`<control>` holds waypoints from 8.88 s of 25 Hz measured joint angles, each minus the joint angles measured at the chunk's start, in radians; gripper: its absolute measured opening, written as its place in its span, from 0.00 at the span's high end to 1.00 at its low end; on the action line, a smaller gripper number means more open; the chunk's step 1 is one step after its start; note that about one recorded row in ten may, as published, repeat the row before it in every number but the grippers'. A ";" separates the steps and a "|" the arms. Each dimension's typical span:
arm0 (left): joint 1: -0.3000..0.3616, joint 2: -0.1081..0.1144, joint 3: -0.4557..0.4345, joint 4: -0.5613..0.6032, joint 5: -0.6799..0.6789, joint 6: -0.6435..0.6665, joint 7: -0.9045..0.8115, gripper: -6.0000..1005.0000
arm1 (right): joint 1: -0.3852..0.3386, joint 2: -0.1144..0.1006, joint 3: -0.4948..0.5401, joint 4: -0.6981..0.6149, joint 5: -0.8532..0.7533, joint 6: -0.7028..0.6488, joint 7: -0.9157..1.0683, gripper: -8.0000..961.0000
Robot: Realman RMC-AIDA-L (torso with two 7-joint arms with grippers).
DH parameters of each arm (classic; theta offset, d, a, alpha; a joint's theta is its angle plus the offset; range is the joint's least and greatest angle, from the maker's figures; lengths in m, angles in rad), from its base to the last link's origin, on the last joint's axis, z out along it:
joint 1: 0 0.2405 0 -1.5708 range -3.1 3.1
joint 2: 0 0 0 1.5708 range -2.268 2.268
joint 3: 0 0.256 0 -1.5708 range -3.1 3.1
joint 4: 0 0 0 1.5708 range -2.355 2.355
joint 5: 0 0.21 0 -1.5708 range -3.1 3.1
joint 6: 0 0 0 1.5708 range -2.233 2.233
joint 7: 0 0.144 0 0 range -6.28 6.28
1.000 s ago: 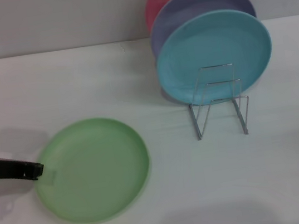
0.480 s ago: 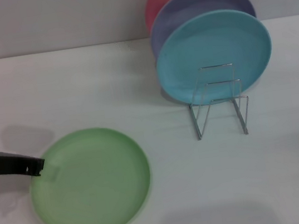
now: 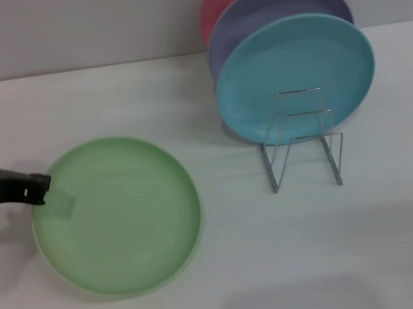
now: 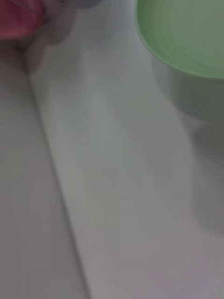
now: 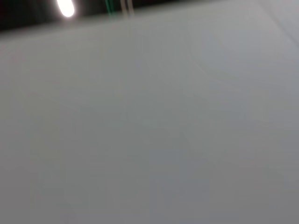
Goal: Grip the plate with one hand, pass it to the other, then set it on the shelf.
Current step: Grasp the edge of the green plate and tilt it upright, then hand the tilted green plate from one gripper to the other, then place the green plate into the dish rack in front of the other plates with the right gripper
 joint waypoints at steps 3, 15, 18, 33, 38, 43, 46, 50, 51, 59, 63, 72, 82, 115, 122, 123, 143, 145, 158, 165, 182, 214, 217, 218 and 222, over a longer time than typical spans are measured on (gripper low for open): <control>0.006 0.001 0.004 0.060 -0.001 0.000 0.000 0.96 | 0.023 -0.010 -0.022 0.058 -0.004 -0.049 0.003 0.13; 0.020 0.001 0.007 0.162 -0.003 0.004 0.002 0.95 | 0.174 -0.120 0.003 0.536 -0.405 0.522 -0.007 0.14; 0.021 0.000 0.008 0.164 -0.003 0.009 0.002 0.95 | 0.140 -0.144 0.071 0.829 -0.531 0.912 0.015 0.13; 0.013 -0.001 0.007 0.196 -0.006 0.043 0.002 0.94 | 0.375 -0.149 0.245 1.549 -0.353 2.739 -0.224 0.13; 0.003 0.001 0.006 0.197 -0.006 0.051 0.002 0.94 | 0.493 -0.017 0.521 1.493 -0.072 3.127 -0.563 0.13; 0.002 0.001 0.006 0.198 -0.006 0.056 0.008 0.94 | 0.585 -0.015 0.564 1.412 -0.070 3.225 -0.586 0.13; 0.001 0.000 0.006 0.198 -0.011 0.058 0.012 0.94 | 0.614 -0.015 0.569 1.362 -0.093 3.227 -0.587 0.13; 0.002 0.000 0.007 0.197 -0.014 0.059 0.012 0.93 | 0.644 -0.014 0.568 1.286 -0.109 3.206 -0.599 0.14; 0.002 0.000 0.007 0.196 -0.014 0.060 0.012 0.93 | 0.649 -0.013 0.568 1.271 -0.107 3.199 -0.604 0.14; 0.001 -0.002 0.009 0.196 -0.018 0.060 0.011 0.93 | 0.677 -0.010 0.546 1.182 -0.104 3.144 -0.629 0.13; 0.001 -0.002 0.010 0.196 -0.019 0.061 0.011 0.93 | 0.692 -0.009 0.531 1.145 -0.102 3.127 -0.632 0.13; 0.000 -0.002 0.021 0.196 -0.021 0.061 0.012 0.92 | 0.715 -0.007 0.487 1.078 -0.083 3.089 -0.644 0.13; 0.000 0.000 0.024 0.197 -0.032 0.061 0.013 0.91 | 0.727 -0.007 0.463 1.001 -0.067 3.033 -0.654 0.17; 0.009 0.000 0.035 0.192 -0.057 0.084 0.027 0.90 | 0.688 -0.007 0.346 1.054 -0.055 2.983 -0.767 0.86; 0.006 -0.001 0.045 0.195 -0.075 0.087 0.042 0.89 | 0.677 -0.006 0.343 1.063 -0.059 2.986 -0.767 0.88; 0.003 -0.001 0.052 0.196 -0.075 0.088 0.045 0.89 | 0.677 -0.006 0.343 1.063 -0.059 2.986 -0.767 0.88; 0.140 -0.001 0.093 0.241 -0.066 0.543 0.144 0.37 | 0.502 -0.010 0.535 1.262 -0.085 2.983 -0.810 0.94; 0.176 -0.001 0.125 0.225 -0.068 0.675 0.145 0.37 | 0.446 -0.009 0.546 1.334 -0.080 2.965 -0.829 0.95; 0.188 0.004 0.481 -0.584 -0.042 2.145 -0.116 0.37 | -0.023 -0.004 0.539 1.518 0.804 2.797 -1.775 0.95; 0.107 0.002 0.509 -0.827 -0.033 2.270 -0.275 0.37 | -0.115 -0.002 0.597 1.276 1.237 2.974 -2.424 0.95; 0.092 0.001 0.537 -0.932 -0.030 2.274 -0.355 0.37 | -0.122 0.002 0.822 0.984 1.387 3.363 -2.924 0.95; 0.087 0.000 0.612 -0.955 -0.030 2.271 -0.373 0.38 | -0.094 -0.003 0.859 0.860 1.335 3.362 -3.067 0.95; 0.087 0.000 0.615 -0.955 -0.030 2.270 -0.373 0.38 | -0.088 -0.003 0.860 0.848 1.324 3.358 -3.069 0.95; 0.087 0.000 0.615 -0.955 -0.030 2.270 -0.374 0.38 | -0.085 -0.004 0.860 0.844 1.320 3.358 -3.070 0.95; 0.087 0.000 0.616 -0.955 -0.030 2.271 -0.374 0.38 | -0.070 -0.005 0.862 0.823 1.307 3.352 -3.074 0.95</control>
